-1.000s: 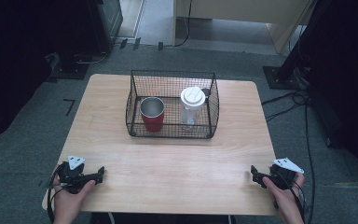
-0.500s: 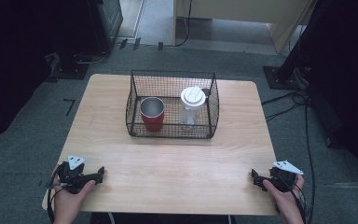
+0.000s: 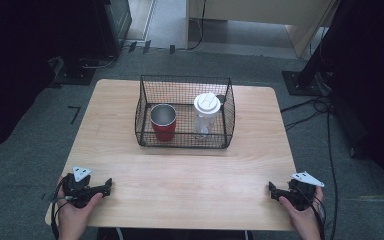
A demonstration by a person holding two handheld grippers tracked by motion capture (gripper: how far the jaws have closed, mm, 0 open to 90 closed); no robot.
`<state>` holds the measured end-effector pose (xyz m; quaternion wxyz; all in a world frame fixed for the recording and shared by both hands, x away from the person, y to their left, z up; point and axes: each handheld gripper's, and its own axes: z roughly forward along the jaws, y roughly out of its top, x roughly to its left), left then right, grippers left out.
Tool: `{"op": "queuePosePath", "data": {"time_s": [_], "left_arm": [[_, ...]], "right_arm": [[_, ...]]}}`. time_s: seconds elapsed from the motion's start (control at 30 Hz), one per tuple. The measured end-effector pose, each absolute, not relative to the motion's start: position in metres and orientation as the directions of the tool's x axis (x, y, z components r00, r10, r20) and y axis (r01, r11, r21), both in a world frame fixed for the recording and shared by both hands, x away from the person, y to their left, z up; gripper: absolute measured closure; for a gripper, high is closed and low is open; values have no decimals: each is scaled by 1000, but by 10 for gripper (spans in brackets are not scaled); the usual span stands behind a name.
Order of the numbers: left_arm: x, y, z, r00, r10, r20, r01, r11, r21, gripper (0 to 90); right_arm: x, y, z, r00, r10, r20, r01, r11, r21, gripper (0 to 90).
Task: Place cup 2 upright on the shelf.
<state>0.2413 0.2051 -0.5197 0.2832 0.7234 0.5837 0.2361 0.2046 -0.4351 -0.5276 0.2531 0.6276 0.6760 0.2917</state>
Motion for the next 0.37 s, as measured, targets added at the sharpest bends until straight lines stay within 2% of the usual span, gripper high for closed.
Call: {"op": "queuePosePath", "data": {"time_s": [0.37], "left_arm": [[242,203,-520,183,983,12,714,-141,686,0]], "right_arm": [[205,-435,-528,-84,996,24,701,42,712,0]]}}
